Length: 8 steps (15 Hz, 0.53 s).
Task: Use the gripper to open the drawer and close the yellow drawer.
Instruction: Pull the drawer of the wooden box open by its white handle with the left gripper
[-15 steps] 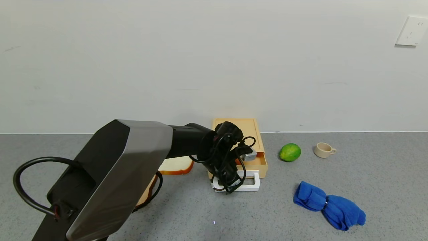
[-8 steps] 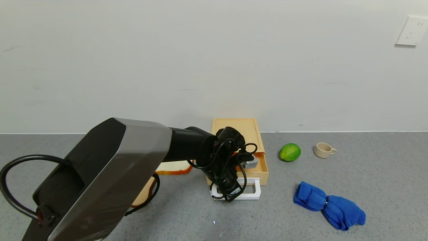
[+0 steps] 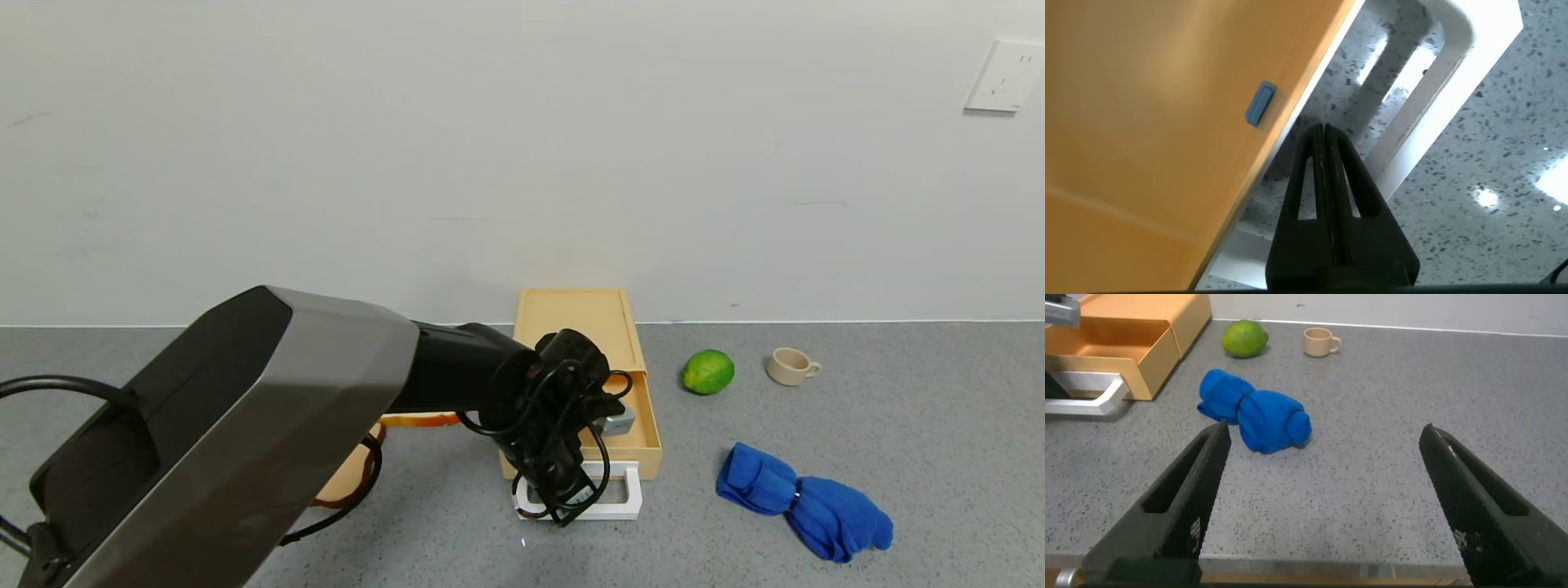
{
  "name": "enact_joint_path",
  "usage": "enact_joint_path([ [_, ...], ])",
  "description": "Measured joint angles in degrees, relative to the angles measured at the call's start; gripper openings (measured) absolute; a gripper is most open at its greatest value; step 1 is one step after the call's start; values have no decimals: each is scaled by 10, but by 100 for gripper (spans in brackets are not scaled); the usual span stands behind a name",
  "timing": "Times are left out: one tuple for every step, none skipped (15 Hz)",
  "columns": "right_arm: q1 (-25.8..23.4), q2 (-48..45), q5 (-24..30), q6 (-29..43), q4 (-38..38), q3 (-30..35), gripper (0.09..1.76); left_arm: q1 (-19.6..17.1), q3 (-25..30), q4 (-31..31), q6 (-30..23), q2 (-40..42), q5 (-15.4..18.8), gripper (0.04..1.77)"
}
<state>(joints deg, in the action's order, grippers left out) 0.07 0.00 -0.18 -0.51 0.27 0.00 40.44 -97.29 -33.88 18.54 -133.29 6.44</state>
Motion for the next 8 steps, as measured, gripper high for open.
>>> enact_joint_path([
  [0,0,0,0,0,0,170,1,4,0,-4,2,-1,11],
  [0,0,0,0,0,0,170,2,8,0,-12,5,-1,11],
  [0,0,0,0,0,0,170,5,11,0,-23,7,-2,11],
  [0,0,0,0,0,0,170,8,13,0,-28,9,-2,11],
  [0,0,0,0,0,0,170,10,18,1,-32,10,-3,11],
  [0,0,0,0,0,0,170,12,23,3,-37,12,-4,11],
  [0,0,0,0,0,0,170,14,27,4,-43,13,-5,11],
  [0,0,0,0,0,0,170,17,32,5,-48,15,-9,11],
])
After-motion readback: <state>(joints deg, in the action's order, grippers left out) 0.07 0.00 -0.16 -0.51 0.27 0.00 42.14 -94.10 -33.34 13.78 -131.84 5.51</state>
